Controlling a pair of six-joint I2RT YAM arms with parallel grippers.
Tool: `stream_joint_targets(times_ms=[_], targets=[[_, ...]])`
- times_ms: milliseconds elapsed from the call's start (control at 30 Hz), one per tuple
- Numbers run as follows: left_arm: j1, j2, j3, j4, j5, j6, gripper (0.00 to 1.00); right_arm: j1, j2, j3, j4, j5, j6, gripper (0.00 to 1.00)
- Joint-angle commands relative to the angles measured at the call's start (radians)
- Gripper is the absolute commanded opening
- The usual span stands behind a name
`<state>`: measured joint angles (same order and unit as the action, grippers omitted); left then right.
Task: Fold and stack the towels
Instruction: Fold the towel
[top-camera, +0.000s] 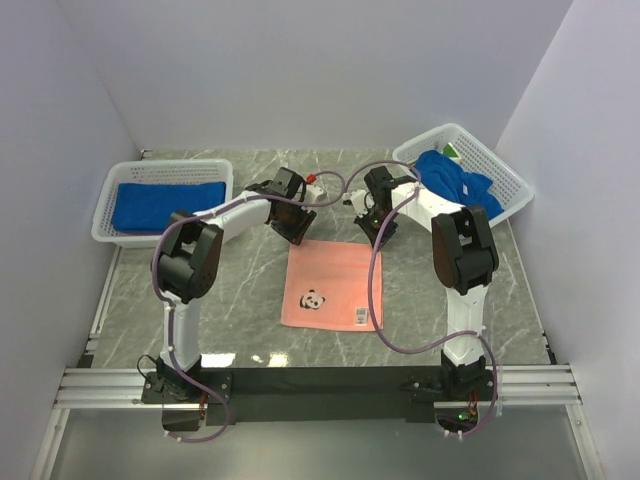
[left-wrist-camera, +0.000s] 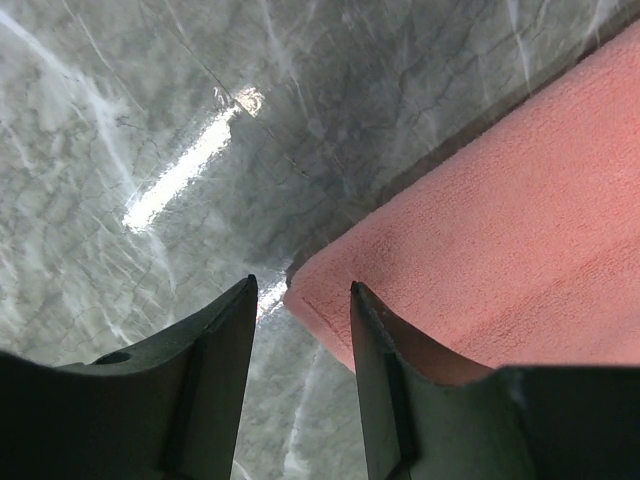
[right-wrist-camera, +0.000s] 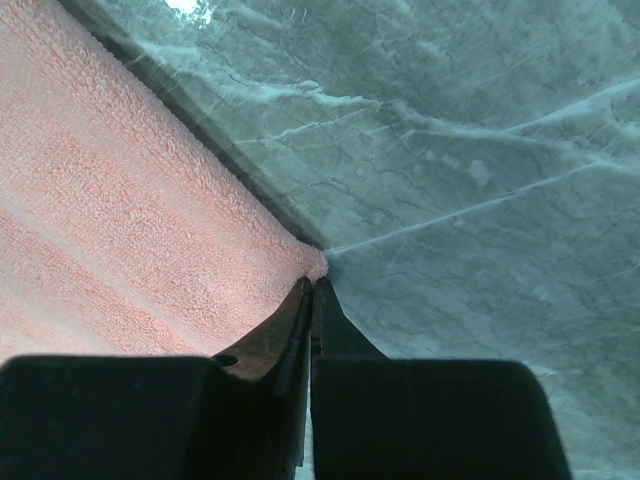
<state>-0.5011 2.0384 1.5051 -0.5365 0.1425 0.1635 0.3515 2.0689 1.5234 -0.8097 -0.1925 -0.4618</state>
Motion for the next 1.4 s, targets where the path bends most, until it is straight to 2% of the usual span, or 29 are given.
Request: stream_joint_targets(times_ms=[0,400,700,767,933,1167,1367], targets=[[-0.004,0.012,0.050,-0.016,0.026,0.019,0.47,0.014,0.010,-0.011,0.021,0.010,0.006,0.00],[-0.005,0.085,0.043,-0.031,-0.001,0.002,0.41,0.018,-0.006,-0.019,0.024,0.028,0.009,0.00],[-0.005,0.135,0.010,-0.062,-0.011,-0.015,0.20,0.021,-0.015,-0.014,0.035,0.039,0.012,0.00],[-0.004,0.135,0.003,-0.059,-0.020,-0.016,0.18,0.020,-0.012,-0.009,0.037,0.042,0.011,0.00],[0.015,0.112,0.000,-0.040,-0.018,-0.016,0.01,0.020,-0.015,0.003,0.052,0.064,0.008,0.00],[0.030,-0.001,-0.034,0.026,-0.041,-0.015,0.01,0.020,-0.027,0.070,0.081,0.143,0.043,0.00],[0.044,-0.128,-0.114,0.196,-0.101,-0.021,0.01,0.027,-0.079,0.067,0.170,0.188,0.058,0.00]])
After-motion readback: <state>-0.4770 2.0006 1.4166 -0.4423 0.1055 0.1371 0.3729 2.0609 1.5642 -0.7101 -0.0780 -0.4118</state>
